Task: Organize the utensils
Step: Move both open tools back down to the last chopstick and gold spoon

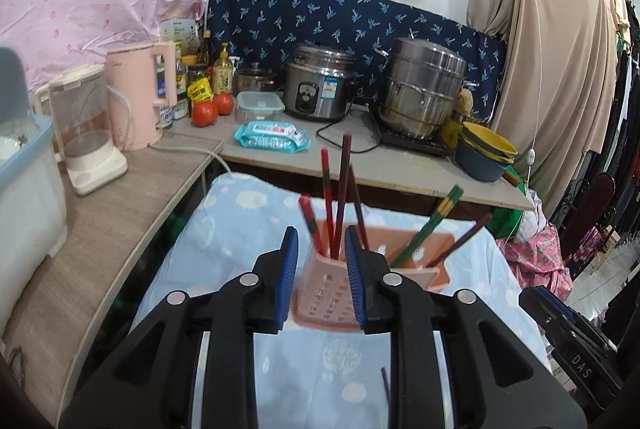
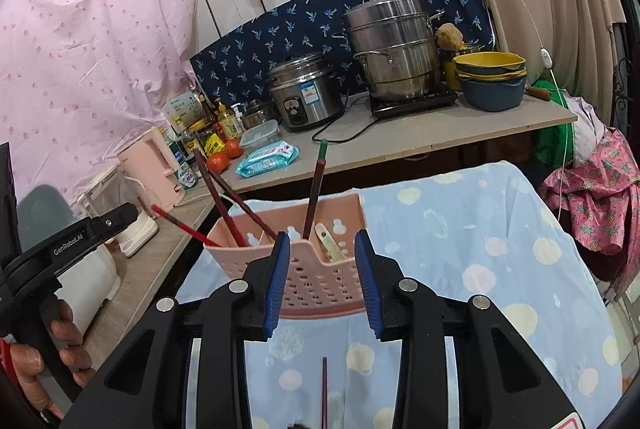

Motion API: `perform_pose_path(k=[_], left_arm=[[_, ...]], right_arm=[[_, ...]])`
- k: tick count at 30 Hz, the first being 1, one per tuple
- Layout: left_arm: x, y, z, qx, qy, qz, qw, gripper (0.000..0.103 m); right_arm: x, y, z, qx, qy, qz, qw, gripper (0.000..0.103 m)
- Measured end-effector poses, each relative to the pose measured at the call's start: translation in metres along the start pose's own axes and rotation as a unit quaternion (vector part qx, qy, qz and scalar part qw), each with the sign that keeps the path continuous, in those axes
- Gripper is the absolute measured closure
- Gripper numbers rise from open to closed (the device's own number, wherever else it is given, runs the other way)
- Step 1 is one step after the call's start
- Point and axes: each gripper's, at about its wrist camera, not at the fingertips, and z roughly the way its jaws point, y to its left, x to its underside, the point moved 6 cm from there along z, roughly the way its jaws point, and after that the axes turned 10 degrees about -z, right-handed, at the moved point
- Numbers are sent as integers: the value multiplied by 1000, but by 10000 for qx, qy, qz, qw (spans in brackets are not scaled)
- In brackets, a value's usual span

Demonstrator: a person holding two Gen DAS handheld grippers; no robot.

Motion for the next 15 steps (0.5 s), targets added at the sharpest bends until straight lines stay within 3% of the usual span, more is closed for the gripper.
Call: perform_pose_path(k=[15], left_arm=[[81, 29, -24, -183, 645, -24, 9977, 80]], right_arm=[[93, 22, -34, 21, 719, -385, 9967, 70]])
